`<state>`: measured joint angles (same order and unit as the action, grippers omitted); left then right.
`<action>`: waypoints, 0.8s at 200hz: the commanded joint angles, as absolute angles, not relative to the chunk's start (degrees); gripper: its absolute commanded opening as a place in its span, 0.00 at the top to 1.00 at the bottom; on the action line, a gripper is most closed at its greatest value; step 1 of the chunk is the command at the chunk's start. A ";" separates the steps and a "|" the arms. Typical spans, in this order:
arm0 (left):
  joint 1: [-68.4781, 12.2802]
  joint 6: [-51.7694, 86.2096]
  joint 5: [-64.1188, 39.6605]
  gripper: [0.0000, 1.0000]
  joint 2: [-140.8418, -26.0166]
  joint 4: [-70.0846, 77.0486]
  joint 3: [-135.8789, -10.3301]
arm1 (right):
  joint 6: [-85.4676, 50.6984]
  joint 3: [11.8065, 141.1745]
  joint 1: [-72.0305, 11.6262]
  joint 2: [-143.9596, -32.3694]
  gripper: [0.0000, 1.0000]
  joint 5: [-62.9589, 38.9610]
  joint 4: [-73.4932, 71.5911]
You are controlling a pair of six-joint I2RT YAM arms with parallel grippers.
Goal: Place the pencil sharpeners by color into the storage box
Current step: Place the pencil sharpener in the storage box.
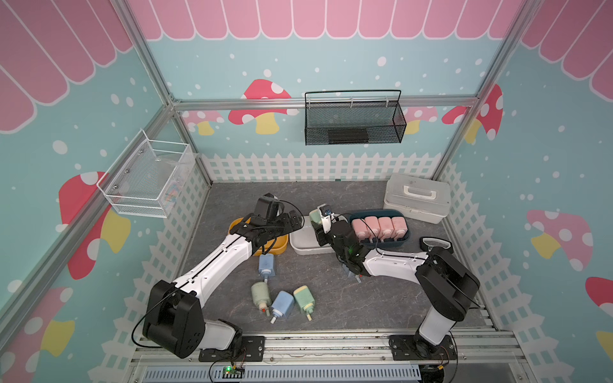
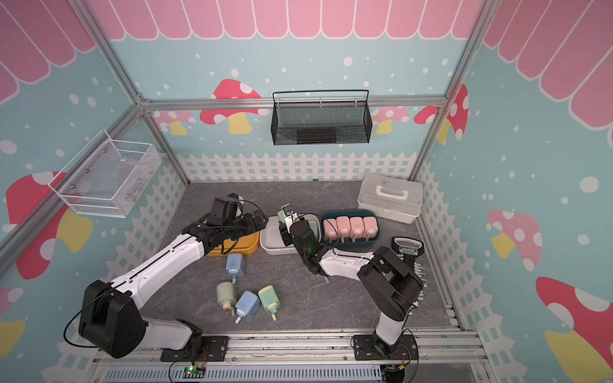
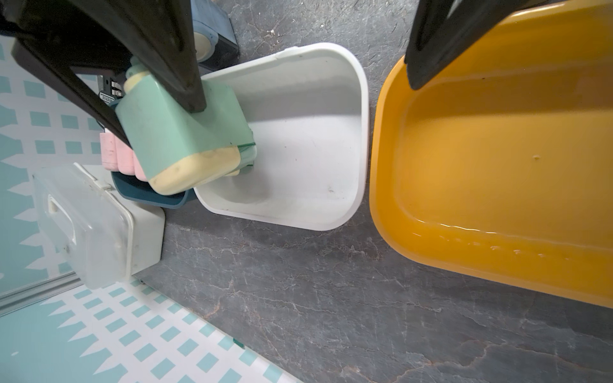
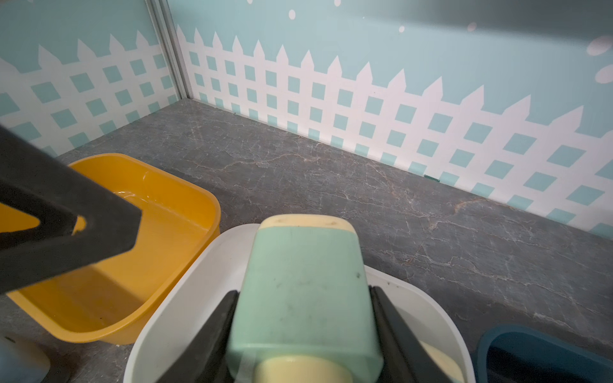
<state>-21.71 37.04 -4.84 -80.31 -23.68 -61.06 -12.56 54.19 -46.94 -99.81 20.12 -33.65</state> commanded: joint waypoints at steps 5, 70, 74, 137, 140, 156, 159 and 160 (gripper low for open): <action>-20.76 35.41 -6.53 0.01 -80.68 -22.04 -60.13 | -15.91 56.84 -48.66 -101.70 1.00 27.45 -33.41; -18.00 36.38 -6.66 0.01 -82.09 -21.98 -58.71 | -18.73 58.93 -50.36 -106.32 0.99 36.01 -33.07; -17.86 36.45 -6.83 0.01 -82.06 -21.98 -58.57 | -18.72 59.06 -50.37 -106.58 0.99 36.04 -33.13; -16.56 34.24 -8.74 0.01 -81.85 -22.02 -57.53 | -17.49 59.33 -50.36 -111.13 0.98 36.76 -35.50; -16.53 34.19 -8.76 0.01 -81.85 -22.02 -57.43 | -17.41 59.33 -50.38 -111.33 0.97 36.80 -35.66; -16.45 34.11 -9.43 0.01 -81.89 -22.05 -57.15 | -17.08 59.17 -50.36 -111.92 0.96 37.41 -36.19; -16.44 34.10 -9.55 0.01 -81.91 -22.00 -57.20 | -16.98 59.15 -50.36 -112.13 0.96 37.61 -36.30; -16.44 34.10 -9.61 0.01 -81.96 -21.99 -57.21 | -16.97 59.15 -50.36 -112.18 0.96 37.70 -36.34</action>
<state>-16.88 35.73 -7.92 -81.89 -22.61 -57.98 -17.41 57.98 -50.26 -110.89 35.24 -33.04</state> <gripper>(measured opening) 0.989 0.529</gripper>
